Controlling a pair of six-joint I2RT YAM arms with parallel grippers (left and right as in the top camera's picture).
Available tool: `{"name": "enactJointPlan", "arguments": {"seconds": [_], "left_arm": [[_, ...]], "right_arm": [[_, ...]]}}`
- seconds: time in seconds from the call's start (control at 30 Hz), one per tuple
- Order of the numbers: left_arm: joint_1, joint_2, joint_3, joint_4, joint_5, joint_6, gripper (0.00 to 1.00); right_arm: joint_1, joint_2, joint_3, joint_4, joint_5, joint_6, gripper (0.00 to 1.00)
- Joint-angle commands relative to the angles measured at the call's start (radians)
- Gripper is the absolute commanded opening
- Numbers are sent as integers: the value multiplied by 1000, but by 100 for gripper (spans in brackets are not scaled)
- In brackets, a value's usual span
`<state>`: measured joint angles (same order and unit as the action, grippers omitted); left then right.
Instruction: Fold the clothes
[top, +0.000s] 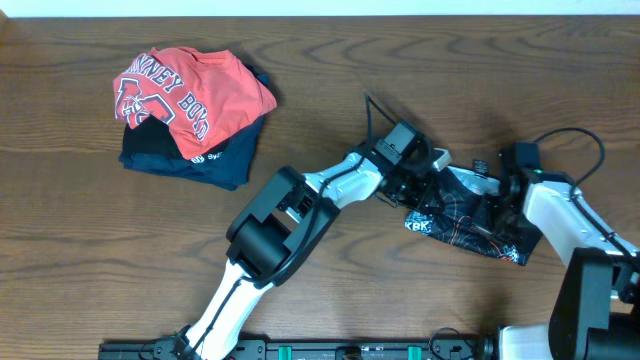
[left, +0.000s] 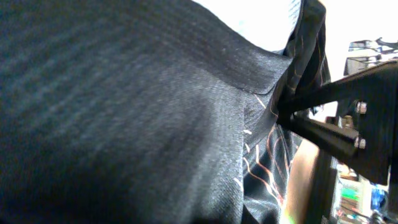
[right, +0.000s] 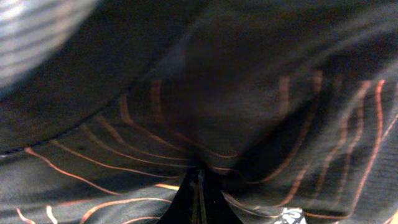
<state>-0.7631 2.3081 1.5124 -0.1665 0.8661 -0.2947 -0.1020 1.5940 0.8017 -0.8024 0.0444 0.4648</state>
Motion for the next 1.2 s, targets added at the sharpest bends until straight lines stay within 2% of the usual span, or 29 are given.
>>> {"name": "enactJointPlan", "arguments": {"seconds": [0.0, 0.2, 0.37, 0.57, 0.73, 0.83, 0.9, 1.03, 1.17], "left_arm": [[78, 3, 1, -43, 24, 17, 6], [215, -109, 39, -99, 58, 36, 6], [360, -240, 74, -97, 57, 40, 6], [556, -346, 167, -47, 57, 40, 6], [718, -356, 274, -42, 58, 39, 6], [802, -356, 279, -58, 58, 45, 6], [860, -356, 279, -120, 46, 112, 6], [962, -356, 279, -352, -77, 233, 6], [1028, -356, 279, -574, -164, 264, 6]], "right_arm": [[-44, -49, -2, -48, -61, -68, 1], [-94, -243, 83, -113, -162, -101, 1], [-94, -360, 117, -129, -166, -100, 1], [-94, -391, 117, -152, -181, -99, 1], [-94, -391, 117, -178, -188, -99, 1], [-94, -392, 117, -185, -188, -100, 1], [-94, -392, 117, -190, -188, -100, 1], [-94, -392, 117, -193, -187, -104, 1], [-94, -392, 117, -181, -188, -103, 1]]}}
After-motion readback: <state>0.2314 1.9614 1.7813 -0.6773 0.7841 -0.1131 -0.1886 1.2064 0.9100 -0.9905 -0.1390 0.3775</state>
